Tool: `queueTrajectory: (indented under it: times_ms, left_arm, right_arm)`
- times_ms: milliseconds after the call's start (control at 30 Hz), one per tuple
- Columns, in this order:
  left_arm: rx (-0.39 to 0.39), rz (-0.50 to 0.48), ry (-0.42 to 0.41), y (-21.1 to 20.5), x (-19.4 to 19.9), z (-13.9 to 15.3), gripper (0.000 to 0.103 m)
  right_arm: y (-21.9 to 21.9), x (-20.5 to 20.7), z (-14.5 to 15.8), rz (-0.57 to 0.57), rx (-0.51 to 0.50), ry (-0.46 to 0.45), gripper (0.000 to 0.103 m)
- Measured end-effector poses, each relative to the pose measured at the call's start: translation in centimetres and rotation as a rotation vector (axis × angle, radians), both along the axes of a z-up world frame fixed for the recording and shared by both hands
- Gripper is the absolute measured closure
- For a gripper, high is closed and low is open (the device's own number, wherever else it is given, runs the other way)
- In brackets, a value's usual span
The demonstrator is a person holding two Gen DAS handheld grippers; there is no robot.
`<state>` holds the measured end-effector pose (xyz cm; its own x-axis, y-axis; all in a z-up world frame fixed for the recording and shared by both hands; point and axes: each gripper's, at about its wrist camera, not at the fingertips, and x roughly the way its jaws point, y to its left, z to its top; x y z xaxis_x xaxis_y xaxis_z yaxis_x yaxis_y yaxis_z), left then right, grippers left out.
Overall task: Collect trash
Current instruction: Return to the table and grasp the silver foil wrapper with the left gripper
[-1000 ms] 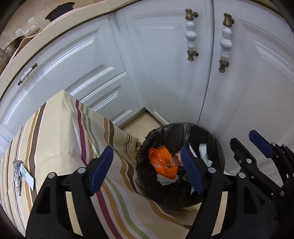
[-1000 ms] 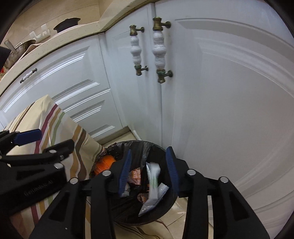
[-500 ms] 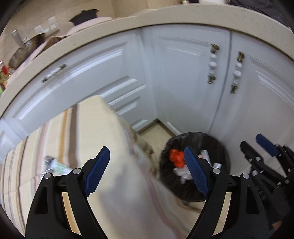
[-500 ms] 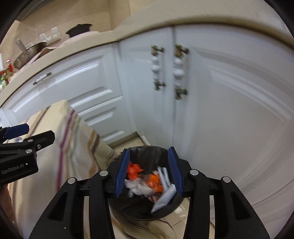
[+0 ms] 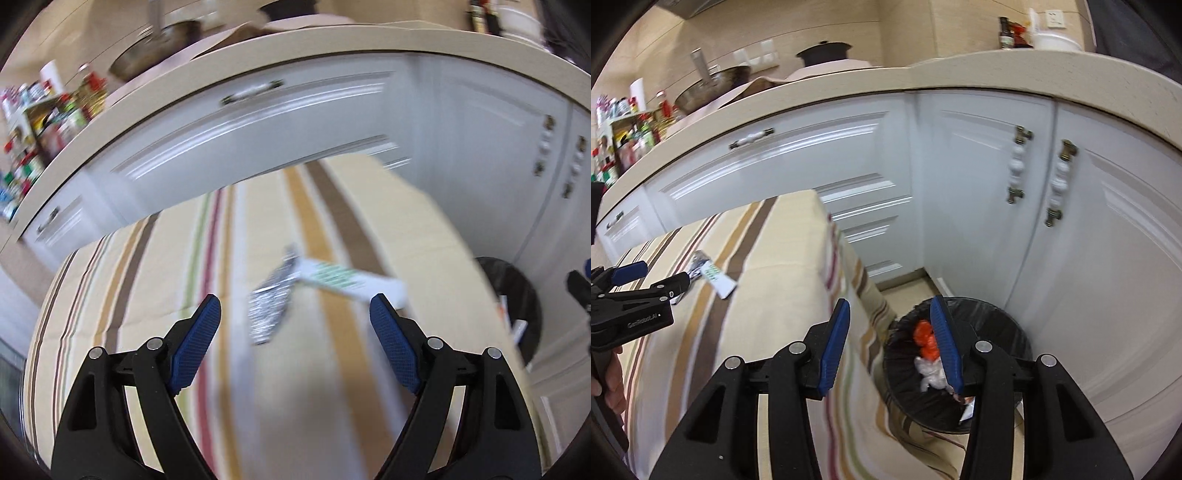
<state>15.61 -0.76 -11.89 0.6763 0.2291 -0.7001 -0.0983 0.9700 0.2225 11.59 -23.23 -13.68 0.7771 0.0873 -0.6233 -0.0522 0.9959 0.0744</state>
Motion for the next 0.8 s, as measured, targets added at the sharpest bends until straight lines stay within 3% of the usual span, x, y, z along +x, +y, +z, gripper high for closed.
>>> queueTrajectory:
  times_ms: [200, 500, 733, 800]
  left_arm:
    - [-0.009, 0.047, 0.023, 2.9, 0.1, -1.1, 0.022]
    - [-0.018, 0.036, 0.038, 3.4, 2.3, -2.7, 0.025]
    - [-0.081, 0.021, 0.073, 4.2, 3.7, -3.4, 0.051]
    - [-0.074, 0.013, 0.074, 4.1, 3.7, -3.4, 0.072]
  right_arm:
    - [2.1, 0.1, 0.1, 0.031, -0.022, 0.009, 0.057]
    - [3.1, 0.7, -0.1, 0.047, -0.035, 0.021, 0.057]
    - [3.3, 1.1, -0.4, 0.056, -0.035, 0.032, 0.057]
    - [3.4, 1.2, -0.4, 0.059, -0.036, 0.032, 0.057]
